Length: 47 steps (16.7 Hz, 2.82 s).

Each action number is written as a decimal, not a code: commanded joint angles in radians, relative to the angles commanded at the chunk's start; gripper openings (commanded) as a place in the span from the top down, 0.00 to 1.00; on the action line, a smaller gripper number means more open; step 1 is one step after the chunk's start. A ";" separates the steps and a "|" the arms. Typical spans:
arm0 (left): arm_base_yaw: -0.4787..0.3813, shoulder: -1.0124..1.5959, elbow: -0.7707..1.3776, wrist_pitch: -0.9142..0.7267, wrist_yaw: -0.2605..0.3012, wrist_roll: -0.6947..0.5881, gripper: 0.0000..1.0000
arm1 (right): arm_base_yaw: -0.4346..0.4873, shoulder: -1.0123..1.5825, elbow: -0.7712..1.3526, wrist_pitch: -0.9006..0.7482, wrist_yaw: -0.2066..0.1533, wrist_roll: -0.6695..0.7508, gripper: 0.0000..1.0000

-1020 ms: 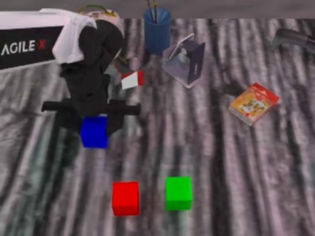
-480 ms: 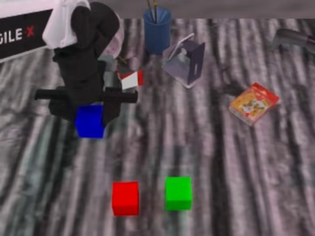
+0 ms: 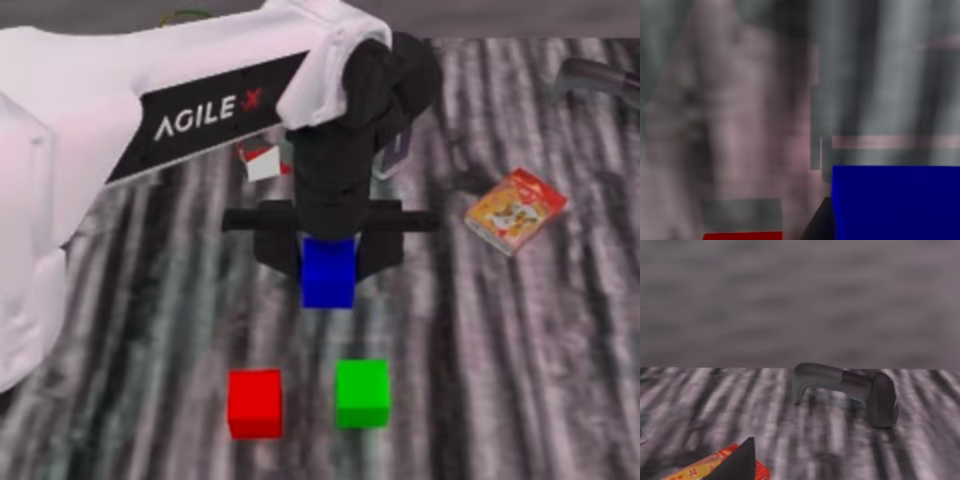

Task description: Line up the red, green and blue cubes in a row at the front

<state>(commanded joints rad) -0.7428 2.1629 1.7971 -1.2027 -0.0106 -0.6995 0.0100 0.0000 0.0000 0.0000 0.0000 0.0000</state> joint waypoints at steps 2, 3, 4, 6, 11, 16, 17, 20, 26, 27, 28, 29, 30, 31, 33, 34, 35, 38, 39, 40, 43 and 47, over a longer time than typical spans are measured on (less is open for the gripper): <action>-0.111 0.045 0.086 -0.042 -0.002 -0.134 1.00 | 0.000 0.000 0.000 0.000 0.000 0.000 0.00; -0.162 0.064 0.124 -0.060 -0.003 -0.192 1.00 | 0.000 0.000 0.000 0.000 0.000 0.000 0.00; -0.206 0.079 0.158 -0.076 -0.005 -0.238 1.00 | 0.000 0.000 0.000 0.000 0.000 0.000 0.00; -0.266 0.098 0.206 -0.096 -0.007 -0.299 1.00 | 0.000 0.000 0.000 0.000 0.000 0.000 0.00; -0.281 0.099 0.218 -0.099 -0.007 -0.314 1.00 | 0.000 0.000 0.000 0.000 0.000 0.000 0.00; -0.283 0.115 0.121 0.017 -0.004 -0.313 1.00 | 0.000 0.000 0.000 0.000 0.000 0.000 0.00; -0.283 0.122 0.088 0.061 -0.005 -0.314 1.00 | 0.000 0.000 0.000 0.000 0.000 0.000 0.00; -0.285 0.139 0.014 0.145 -0.007 -0.316 1.00 | 0.000 0.000 0.000 0.000 0.000 0.000 0.00; -0.285 0.142 0.007 0.151 -0.007 -0.317 0.85 | 0.000 0.000 0.000 0.000 0.000 0.000 0.00; -0.285 0.142 0.007 0.151 -0.007 -0.317 0.77 | 0.000 0.000 0.000 0.000 0.000 0.000 0.00; -0.285 0.142 0.007 0.151 -0.007 -0.317 0.70 | 0.000 0.000 0.000 0.000 0.000 0.000 0.00; -0.285 0.142 0.007 0.151 -0.007 -0.317 0.62 | 0.000 0.000 0.000 0.000 0.000 0.000 0.00; -0.285 0.142 0.007 0.151 -0.007 -0.317 0.55 | 0.000 0.000 0.000 0.000 0.000 0.000 0.00; -0.285 0.142 0.007 0.151 -0.007 -0.317 0.47 | 0.000 0.000 0.000 0.000 0.000 0.000 0.00; -0.285 0.142 0.007 0.151 -0.007 -0.317 0.32 | 0.000 0.000 0.000 0.000 0.000 0.000 0.00; -0.285 0.142 0.007 0.151 -0.007 -0.317 0.25 | 0.000 0.000 0.000 0.000 0.000 0.000 0.00; -0.285 0.142 0.007 0.151 -0.007 -0.317 0.17 | 0.000 0.000 0.000 0.000 0.000 0.000 0.00; -0.285 0.142 0.007 0.151 -0.007 -0.317 0.00 | 0.000 0.000 0.000 0.000 0.000 0.000 0.00; -0.285 0.142 0.007 0.151 -0.007 -0.317 0.00 | 0.000 0.000 0.000 0.000 0.000 0.000 0.00; -0.285 0.142 0.007 0.151 -0.007 -0.317 0.00 | 0.000 0.000 0.000 0.000 0.000 0.000 0.00; -0.285 0.142 0.007 0.151 -0.007 -0.317 0.00 | 0.000 0.000 0.000 0.000 0.000 0.000 0.00; -0.283 0.141 0.011 0.148 -0.007 -0.317 0.00 | 0.000 0.000 0.000 0.000 0.000 0.000 0.00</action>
<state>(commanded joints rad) -1.0261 2.3041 1.8078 -1.0550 -0.0179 -1.0170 0.0100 0.0000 0.0000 0.0000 0.0000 0.0000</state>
